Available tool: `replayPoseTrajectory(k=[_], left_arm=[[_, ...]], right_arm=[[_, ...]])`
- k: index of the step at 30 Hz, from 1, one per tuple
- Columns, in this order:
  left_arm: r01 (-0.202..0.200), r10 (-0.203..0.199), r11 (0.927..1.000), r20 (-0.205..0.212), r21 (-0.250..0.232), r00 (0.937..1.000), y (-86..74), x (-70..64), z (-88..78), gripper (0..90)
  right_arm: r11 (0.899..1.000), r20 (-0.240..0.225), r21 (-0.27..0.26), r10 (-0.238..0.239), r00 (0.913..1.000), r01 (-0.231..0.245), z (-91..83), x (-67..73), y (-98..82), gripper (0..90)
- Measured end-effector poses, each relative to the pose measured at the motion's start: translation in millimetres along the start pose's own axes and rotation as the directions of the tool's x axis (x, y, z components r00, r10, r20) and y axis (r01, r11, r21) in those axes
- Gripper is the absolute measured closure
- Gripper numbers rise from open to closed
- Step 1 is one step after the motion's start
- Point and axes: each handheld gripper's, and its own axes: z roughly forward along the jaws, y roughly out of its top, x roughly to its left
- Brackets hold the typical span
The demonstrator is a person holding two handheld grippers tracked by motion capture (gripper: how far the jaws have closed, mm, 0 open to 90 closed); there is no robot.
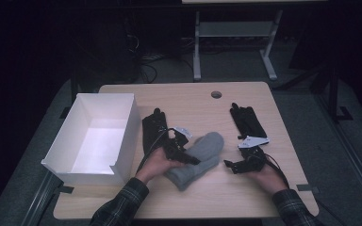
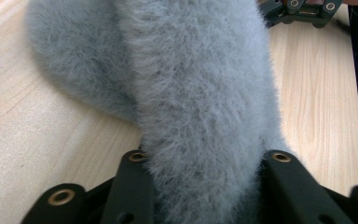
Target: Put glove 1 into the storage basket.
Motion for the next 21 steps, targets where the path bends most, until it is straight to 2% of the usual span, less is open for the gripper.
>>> replayPoseTrajectory(k=[7,16,17,18,21], left_arm=[[-0.011,0.011,0.9999,-0.041,-0.009,0.9991,2.0,-7.2,-9.2,72.5],[-0.032,0.025,0.9973,-0.104,-0.066,0.9942,11.5,-17.0,-43.3,72.2],[-0.032,0.025,0.9973,-0.104,-0.066,0.9942,11.5,-17.0,-43.3,72.1],[-0.025,0.015,0.9953,-0.107,-0.094,0.9941,14.9,-19.1,-51.6,72.1],[-0.031,0.019,0.9942,-0.115,-0.102,0.9932,19.2,-21.3,-60.6,71.9]], right_arm=[[1.000,0.001,0.001,0.000,1.0000,0.000,-0.1,0.1,0.1,13.6],[1.000,0.000,0.001,0.000,1.0000,0.000,-0.1,0.1,0.1,13.6],[1.000,0.000,0.001,0.000,1.0000,0.000,-0.1,0.0,0.1,13.6],[1.000,0.000,0.001,0.000,1.0000,0.000,-0.1,0.0,0.1,13.6],[1.000,0.000,0.001,-0.001,1.0000,0.001,-0.1,0.0,0.1,13.6]])
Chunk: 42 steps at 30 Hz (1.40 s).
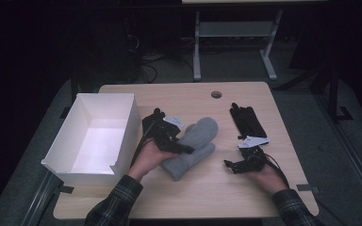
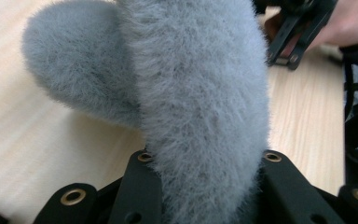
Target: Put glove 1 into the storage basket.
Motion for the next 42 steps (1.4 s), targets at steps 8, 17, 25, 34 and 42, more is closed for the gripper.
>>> replayPoseTrajectory(k=[8,17,25,34,42], left_arm=[[-0.015,0.014,0.9994,-0.061,-0.031,0.9980,21.2,-3.1,-45.0,71.7],[-0.012,0.006,0.9975,-0.092,-0.070,0.9957,34.4,-2.7,-83.2,71.5],[-0.013,-0.004,0.9952,-0.171,-0.097,0.9853,43.7,-0.7,-130.6,71.2],[0.041,-0.078,0.9858,-0.226,-0.163,0.9710,28.7,17.9,-181.6,71.2],[0.083,-0.141,0.9734,-0.273,-0.214,0.9517,7.9,29.1,-219.5,71.3]], right_arm=[[1.000,-0.001,0.000,0.006,1.0000,-0.006,-0.1,0.6,0.0,13.5],[1.000,0.000,0.000,0.003,1.0000,-0.003,-0.1,0.4,0.0,13.5],[1.000,0.000,0.000,0.002,1.0000,-0.002,-0.1,0.2,0.0,13.5],[1.000,0.000,0.000,0.001,1.0000,-0.001,-0.1,0.2,0.0,13.5],[1.000,0.000,0.000,0.002,1.0000,-0.002,-0.1,0.2,0.0,13.5]])
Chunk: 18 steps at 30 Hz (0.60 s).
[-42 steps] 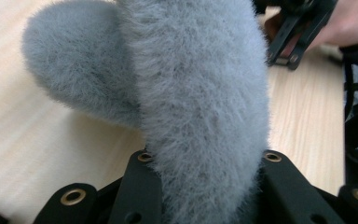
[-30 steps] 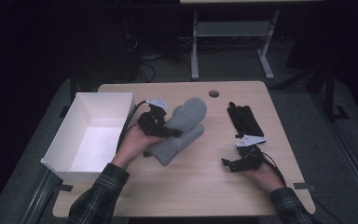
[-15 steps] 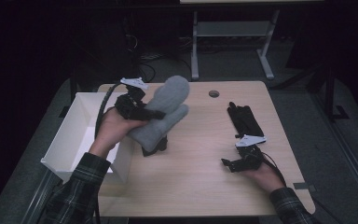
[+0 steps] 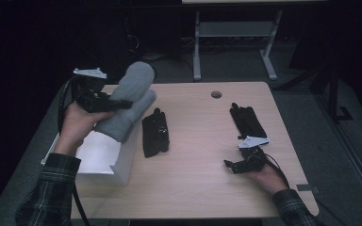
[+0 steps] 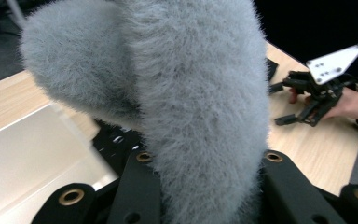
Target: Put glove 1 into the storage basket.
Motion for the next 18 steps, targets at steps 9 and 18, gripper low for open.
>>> replayPoseTrajectory(k=[9,18], left_arm=[[0.109,-0.107,0.9940,-0.102,0.010,0.9890,-39.1,39.1,-26.8,71.3],[0.218,-0.205,0.9731,-0.156,0.074,0.9663,-83.6,66.8,-5.9,71.2]], right_arm=[[1.000,0.000,0.000,0.000,1.0000,0.000,0.0,0.0,0.0,13.5],[1.000,0.002,0.001,0.001,1.0000,-0.001,0.1,0.0,0.1,13.5]])
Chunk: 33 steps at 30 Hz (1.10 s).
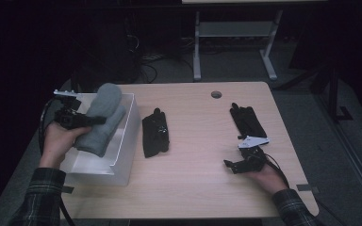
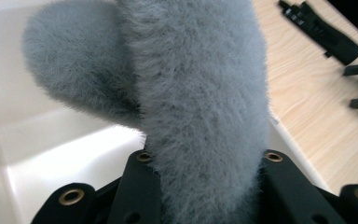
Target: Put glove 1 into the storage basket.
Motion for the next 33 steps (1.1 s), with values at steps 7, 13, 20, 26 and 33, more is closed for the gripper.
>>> replayPoseTrajectory(k=[7,13,20,26,33], left_arm=[[0.050,-0.047,0.9959,-0.032,0.076,0.9984,-22.3,19.6,31.4,71.0],[0.097,-0.087,0.9851,-0.073,0.142,0.9935,-39.6,33.4,53.7,69.9],[0.118,-0.097,0.9690,-0.108,0.217,0.9894,-54.4,43.6,69.0,64.8],[0.139,-0.119,0.9696,-0.111,0.201,0.9867,-55.6,46.8,68.6,46.9],[0.123,-0.101,0.9815,-0.151,0.147,0.9834,-44.1,42.3,59.2,28.7]], right_arm=[[1.000,0.000,0.000,0.000,1.0000,0.000,0.0,0.0,0.0,13.5],[1.000,0.000,0.000,0.000,1.0000,0.000,0.0,0.0,0.0,13.5],[1.000,0.000,0.000,0.000,1.0000,0.000,0.0,0.0,0.0,13.5],[1.000,0.000,0.000,0.000,1.0000,0.000,0.0,0.0,0.0,13.5],[1.000,0.000,0.000,0.000,1.0000,0.000,0.0,0.0,0.0,13.5]])
